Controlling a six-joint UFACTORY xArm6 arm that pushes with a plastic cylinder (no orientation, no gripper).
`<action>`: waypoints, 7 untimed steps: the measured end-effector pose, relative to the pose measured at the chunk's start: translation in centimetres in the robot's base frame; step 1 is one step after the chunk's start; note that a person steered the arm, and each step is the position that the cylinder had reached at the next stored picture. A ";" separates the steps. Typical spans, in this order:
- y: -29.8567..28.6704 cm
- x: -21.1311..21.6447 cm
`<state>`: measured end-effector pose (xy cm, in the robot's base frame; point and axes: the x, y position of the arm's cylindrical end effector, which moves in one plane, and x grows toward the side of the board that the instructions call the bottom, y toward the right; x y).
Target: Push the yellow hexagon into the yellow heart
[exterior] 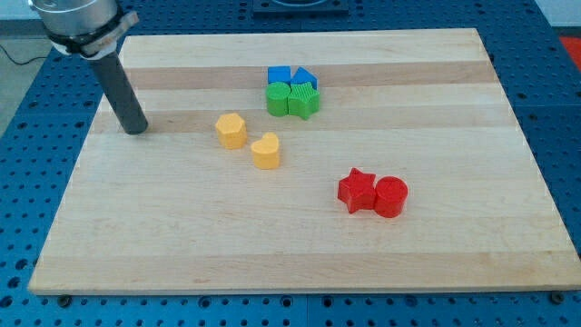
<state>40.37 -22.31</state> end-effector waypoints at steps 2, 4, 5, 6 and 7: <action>1.3 -1.6; 6.1 -1.6; 9.3 -1.3; 10.7 0.8; 12.4 3.3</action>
<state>43.69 -9.92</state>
